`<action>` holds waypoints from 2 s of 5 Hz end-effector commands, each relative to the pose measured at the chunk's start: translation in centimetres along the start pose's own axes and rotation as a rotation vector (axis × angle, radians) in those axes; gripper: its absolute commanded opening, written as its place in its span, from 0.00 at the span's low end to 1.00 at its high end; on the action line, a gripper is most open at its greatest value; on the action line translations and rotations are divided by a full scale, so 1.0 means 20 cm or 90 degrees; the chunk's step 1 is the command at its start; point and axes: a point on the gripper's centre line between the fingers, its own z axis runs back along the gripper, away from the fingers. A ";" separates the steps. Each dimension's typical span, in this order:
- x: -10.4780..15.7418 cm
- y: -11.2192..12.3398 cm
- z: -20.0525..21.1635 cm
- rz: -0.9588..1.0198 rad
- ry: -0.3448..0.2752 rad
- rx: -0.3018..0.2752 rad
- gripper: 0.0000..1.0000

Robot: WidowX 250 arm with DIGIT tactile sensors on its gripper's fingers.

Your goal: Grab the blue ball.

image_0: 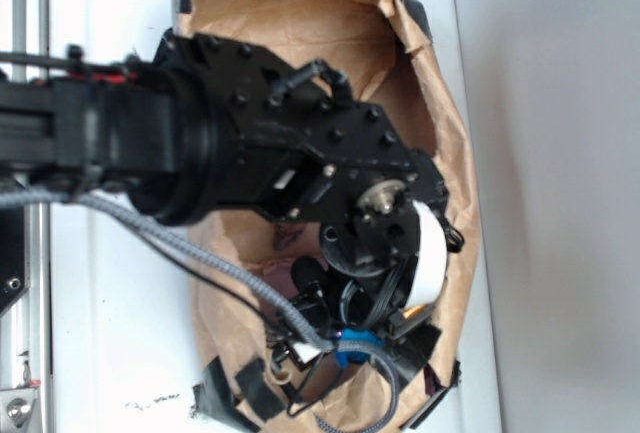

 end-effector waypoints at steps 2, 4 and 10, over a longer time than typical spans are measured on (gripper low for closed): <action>0.09 -0.01 -0.11 -0.009 -0.015 0.019 0.00; 0.12 0.03 -0.18 -0.006 -0.032 0.035 0.00; 0.05 -0.04 0.89 0.328 -0.077 0.158 0.00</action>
